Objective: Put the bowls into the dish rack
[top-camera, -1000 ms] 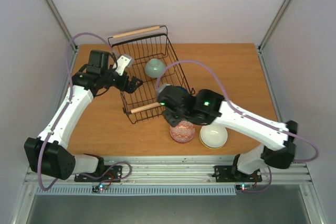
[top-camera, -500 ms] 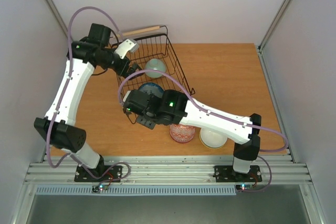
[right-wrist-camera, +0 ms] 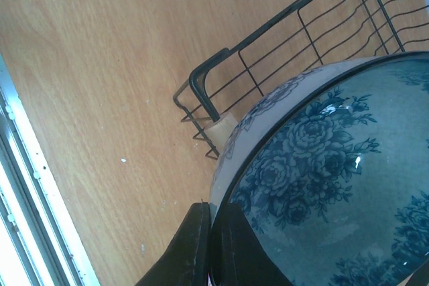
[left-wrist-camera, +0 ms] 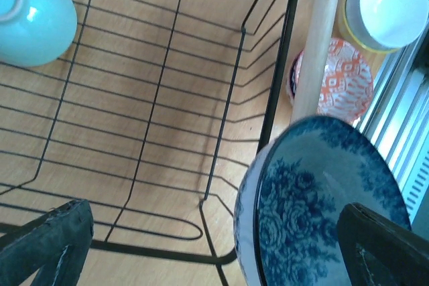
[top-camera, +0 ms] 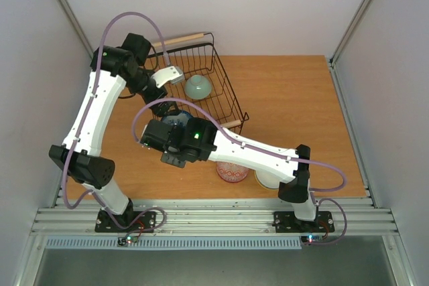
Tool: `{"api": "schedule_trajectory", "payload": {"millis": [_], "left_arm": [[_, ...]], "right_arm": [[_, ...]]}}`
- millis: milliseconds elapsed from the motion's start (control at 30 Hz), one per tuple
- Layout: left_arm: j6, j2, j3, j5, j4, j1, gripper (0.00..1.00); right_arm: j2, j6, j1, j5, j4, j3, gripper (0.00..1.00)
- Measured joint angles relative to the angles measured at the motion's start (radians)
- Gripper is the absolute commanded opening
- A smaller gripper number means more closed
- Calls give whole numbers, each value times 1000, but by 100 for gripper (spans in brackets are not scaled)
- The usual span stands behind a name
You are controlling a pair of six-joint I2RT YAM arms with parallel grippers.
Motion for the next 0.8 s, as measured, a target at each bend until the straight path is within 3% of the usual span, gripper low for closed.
{"api": "schedule_trajectory", "payload": {"millis": [233,300,400,467,500,600,800], "left_arm": [[81,-63,-114,-101,-21,-20,96],[93,-79,-151,-135,-21,-26,89],[106,-89,-174,-156,-21,-28,46],[106,-90,-178,-157,-25,-34,6],[106,-91,-178,-155,-27,-39,1],[64,-87,-180,-172,10,-45,0],[48,-106,-225,-187,54,-42,1]], "right_arm": [[6,-31,0,-4,-3,34,1],[6,-37,0,-4,-4,41,1],[9,-45,0,-13,-3,42,1],[16,-52,-1,-14,6,42,1],[20,-55,-2,-14,13,42,1],[32,-63,-1,-11,59,43,4],[23,-51,7,9,93,28,30]]}}
